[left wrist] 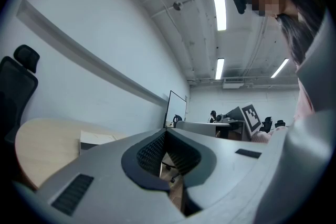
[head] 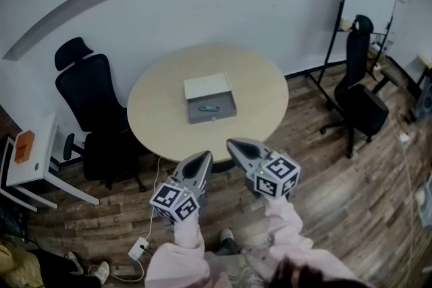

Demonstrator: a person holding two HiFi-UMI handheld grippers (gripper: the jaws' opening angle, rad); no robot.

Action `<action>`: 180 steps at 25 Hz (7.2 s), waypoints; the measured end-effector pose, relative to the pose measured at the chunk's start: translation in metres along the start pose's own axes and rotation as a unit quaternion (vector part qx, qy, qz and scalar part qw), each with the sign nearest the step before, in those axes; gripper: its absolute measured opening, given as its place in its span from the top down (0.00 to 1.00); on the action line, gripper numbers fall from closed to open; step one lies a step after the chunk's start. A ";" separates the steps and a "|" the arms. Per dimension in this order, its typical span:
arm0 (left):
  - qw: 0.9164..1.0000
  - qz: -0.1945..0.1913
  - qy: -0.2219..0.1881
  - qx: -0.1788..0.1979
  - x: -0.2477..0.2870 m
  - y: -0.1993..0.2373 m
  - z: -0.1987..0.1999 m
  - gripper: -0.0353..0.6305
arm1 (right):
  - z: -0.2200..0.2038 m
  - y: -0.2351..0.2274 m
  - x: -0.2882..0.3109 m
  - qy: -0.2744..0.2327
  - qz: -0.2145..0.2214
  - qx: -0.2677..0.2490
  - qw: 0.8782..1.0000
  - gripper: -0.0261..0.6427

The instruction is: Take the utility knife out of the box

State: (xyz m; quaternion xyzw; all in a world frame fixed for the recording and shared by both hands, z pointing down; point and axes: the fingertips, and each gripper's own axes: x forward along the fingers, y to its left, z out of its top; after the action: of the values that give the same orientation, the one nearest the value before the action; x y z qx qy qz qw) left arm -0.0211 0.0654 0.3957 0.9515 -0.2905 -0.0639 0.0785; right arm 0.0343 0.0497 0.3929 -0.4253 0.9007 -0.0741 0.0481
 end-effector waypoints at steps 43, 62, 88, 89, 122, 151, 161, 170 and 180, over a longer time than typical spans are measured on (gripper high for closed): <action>0.999 -0.022 0.019 -0.028 0.055 0.109 -0.016 0.94 | -0.025 -0.071 0.096 0.029 -0.028 0.024 0.999 0.96; 0.999 0.011 0.020 -0.034 0.109 0.163 -0.010 0.95 | -0.015 -0.130 0.148 0.044 0.009 0.029 0.999 0.96; 0.994 0.067 0.030 -0.078 0.144 0.207 -0.036 0.95 | -0.036 -0.176 0.188 0.098 0.058 0.045 0.993 0.96; 0.994 0.066 0.033 -0.080 0.145 0.210 -0.038 0.95 | -0.037 -0.177 0.190 0.101 0.058 0.048 0.992 0.96; 0.982 0.016 0.106 -0.153 0.164 0.293 -0.084 0.95 | -0.092 -0.217 0.260 0.168 0.005 0.091 0.982 0.96; 0.965 0.067 0.132 -0.218 0.173 0.305 -0.125 0.95 | -0.148 -0.234 0.285 0.319 0.098 0.072 0.940 0.96; 0.961 0.069 0.140 -0.230 0.176 0.307 -0.134 0.95 | -0.174 -0.242 0.286 0.378 0.108 0.052 0.918 0.96; 0.959 0.076 0.144 -0.232 0.176 0.310 -0.137 0.95 | -0.194 -0.247 0.287 0.410 0.115 0.012 0.904 0.95; 0.958 0.084 0.147 -0.231 0.173 0.315 -0.139 0.95 | -0.216 -0.260 0.286 0.442 0.094 -0.040 0.891 0.91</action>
State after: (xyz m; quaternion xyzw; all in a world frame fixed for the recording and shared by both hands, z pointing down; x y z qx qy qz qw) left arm -0.0269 -0.2743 0.5771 0.8785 -0.3317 0.0185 0.3434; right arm 0.0181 -0.3149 0.6437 -0.2635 0.8668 -0.2132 -0.3658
